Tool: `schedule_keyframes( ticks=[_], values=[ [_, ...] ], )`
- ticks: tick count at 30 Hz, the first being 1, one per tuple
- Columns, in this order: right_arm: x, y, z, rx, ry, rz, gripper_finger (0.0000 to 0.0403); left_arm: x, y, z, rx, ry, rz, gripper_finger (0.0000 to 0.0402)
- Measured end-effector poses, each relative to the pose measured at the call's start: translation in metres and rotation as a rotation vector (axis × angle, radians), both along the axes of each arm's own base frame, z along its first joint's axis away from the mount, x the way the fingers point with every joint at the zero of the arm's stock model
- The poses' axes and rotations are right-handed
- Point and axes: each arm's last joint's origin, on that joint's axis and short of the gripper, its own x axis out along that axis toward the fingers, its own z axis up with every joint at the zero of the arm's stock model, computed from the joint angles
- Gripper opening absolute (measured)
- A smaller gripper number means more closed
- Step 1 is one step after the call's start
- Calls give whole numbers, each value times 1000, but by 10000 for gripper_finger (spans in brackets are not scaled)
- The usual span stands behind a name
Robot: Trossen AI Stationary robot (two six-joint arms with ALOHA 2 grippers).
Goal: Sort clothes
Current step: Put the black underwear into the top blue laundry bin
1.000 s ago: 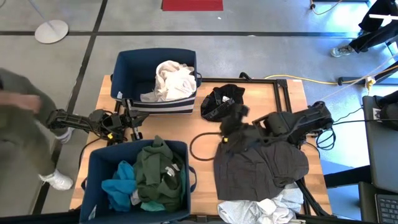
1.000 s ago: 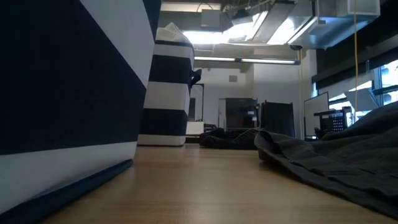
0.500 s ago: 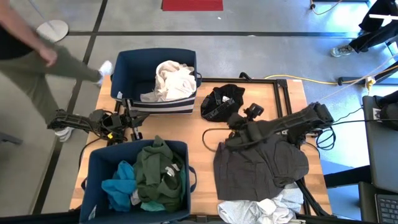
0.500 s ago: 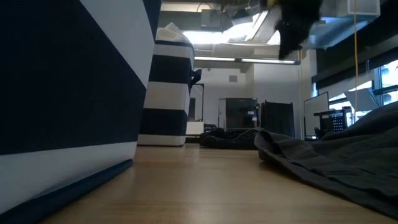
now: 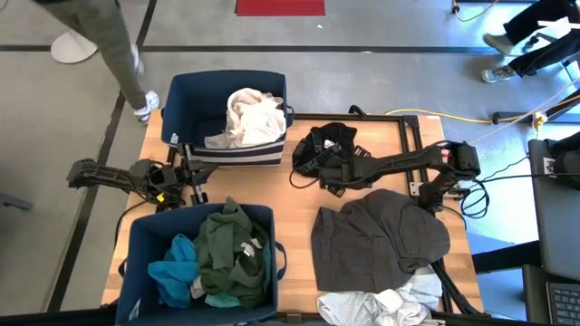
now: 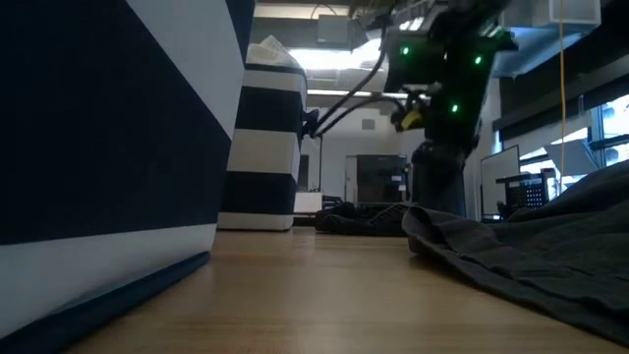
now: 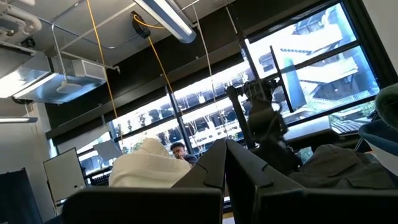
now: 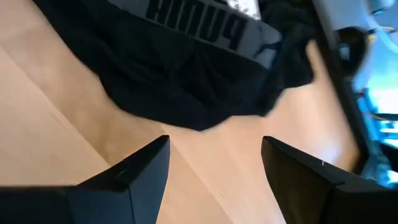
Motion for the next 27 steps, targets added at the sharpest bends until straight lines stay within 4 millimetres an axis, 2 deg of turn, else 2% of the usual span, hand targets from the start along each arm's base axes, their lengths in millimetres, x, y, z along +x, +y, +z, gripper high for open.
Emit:
schedule_keyframes(
  ticks=[8,14,20,27],
  values=[
    [8,-24,-20,119,-160,79,252,0,0,0,3,0,1,0],
    [9,-42,-27,103,-271,63,252,0,0,0,6,1,3,0],
    [0,-66,-41,109,-394,-19,252,0,0,0,6,1,3,0],
    [-19,-82,-55,104,-394,-163,252,0,0,0,6,1,3,0]
  ],
)
